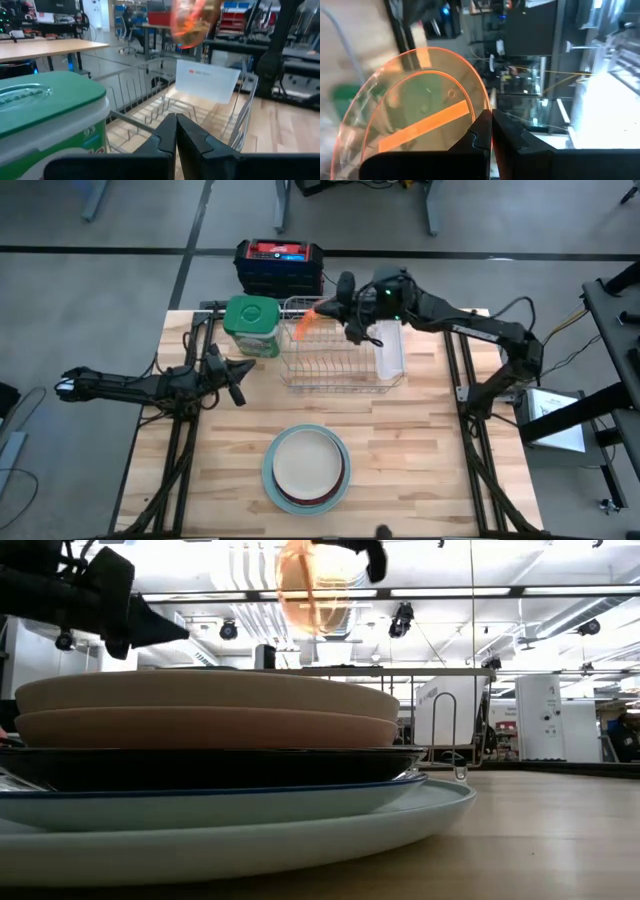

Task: Sort dishes
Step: Put the orange plate in the dishwasher rack

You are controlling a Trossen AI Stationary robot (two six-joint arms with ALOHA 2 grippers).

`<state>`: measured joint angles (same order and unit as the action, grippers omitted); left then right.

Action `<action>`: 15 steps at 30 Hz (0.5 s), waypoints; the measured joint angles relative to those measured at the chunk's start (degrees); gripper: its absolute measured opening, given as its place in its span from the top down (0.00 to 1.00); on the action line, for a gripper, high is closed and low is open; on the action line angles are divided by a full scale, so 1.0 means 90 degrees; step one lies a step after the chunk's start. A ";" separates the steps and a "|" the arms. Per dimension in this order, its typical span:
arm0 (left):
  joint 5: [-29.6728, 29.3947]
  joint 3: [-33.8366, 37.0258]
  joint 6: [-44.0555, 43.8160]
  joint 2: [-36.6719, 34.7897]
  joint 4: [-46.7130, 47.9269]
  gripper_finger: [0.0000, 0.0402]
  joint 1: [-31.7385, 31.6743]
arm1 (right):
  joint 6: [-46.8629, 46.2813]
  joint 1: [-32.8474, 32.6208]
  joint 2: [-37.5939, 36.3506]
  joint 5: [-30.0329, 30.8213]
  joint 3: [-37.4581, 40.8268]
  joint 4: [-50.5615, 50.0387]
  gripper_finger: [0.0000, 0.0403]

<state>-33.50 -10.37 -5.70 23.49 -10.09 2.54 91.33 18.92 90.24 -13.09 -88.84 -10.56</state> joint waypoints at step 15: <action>-0.0381 0.0000 0.1410 0.0007 -0.0708 1.00 -0.0002 | 0.3129 0.0279 0.1300 -0.0438 0.0007 0.0599 1.00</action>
<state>-36.93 -10.37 6.98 23.55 -16.47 2.52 119.49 21.43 101.94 -17.04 -88.77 -5.17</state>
